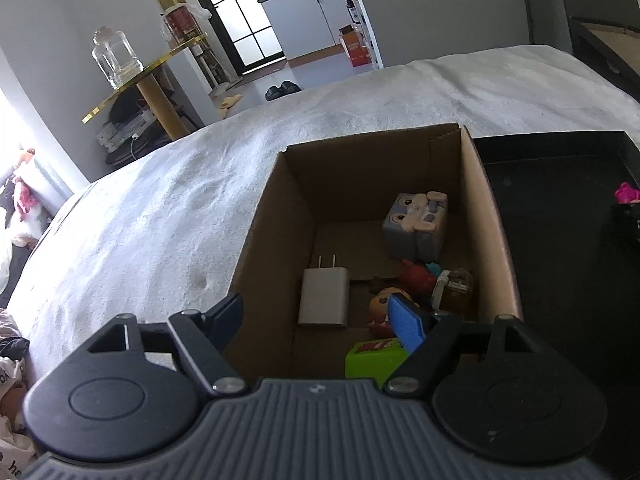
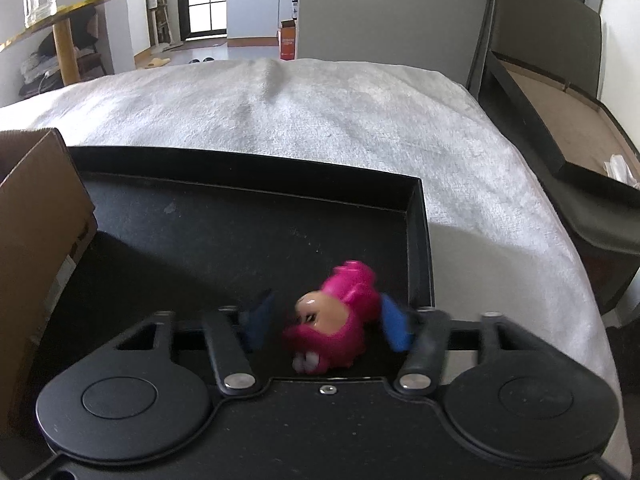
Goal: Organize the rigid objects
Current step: 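Close the right gripper on the pink dinosaur figure, then lift the pink dinosaur into the box and open the right gripper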
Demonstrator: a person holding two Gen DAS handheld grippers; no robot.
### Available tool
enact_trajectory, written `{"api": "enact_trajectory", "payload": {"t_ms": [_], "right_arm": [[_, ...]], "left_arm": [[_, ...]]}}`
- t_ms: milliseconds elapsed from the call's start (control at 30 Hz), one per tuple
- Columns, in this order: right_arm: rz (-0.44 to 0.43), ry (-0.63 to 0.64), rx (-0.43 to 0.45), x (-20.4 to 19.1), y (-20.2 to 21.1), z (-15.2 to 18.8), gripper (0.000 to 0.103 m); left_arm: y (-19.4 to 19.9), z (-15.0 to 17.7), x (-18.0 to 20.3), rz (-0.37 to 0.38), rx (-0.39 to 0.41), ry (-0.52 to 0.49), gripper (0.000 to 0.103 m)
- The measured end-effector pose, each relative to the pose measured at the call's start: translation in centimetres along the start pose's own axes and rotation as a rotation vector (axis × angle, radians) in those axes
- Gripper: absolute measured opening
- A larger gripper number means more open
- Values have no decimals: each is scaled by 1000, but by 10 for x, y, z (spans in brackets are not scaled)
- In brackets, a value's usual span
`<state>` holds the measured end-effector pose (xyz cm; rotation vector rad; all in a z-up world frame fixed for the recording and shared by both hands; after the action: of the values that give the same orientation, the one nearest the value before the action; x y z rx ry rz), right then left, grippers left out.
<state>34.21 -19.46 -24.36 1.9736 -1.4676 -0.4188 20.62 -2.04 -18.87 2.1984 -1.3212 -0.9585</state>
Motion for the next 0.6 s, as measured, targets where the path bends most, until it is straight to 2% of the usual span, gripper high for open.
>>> {"api": "enact_trajectory", "payload": {"t_ms": [33,300,500,567,600], "right_arm": [[-10,1,-7,0,0,1,39],[-34,13,-24,-6,7,8,38],[-68,-40,-64,-10,28,21,39],[-82,-74,-73,-11,35,27,50],[-82,-80,-72,-11,38,30,59]], "left_arm": [[0,0,0,1,-1,3,78],[3,1,-4,6,6,19,78],[4,2,-8,13,10,36,78],[4,2,-9,17,11,38,78],[4,2,-9,19,12,40,78]]}}
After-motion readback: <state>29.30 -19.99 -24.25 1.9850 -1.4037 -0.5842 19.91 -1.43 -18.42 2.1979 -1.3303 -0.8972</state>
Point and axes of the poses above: each gripper's, at about its wrist camera, not at the fingertips, and y roughly against the way its jaws point, x to its right, z to its underside, the point moved 2 cm from there along -y, roughly the way its jaws point, and after that the axes turned 4 degrees about x, right-handed, at the moved point
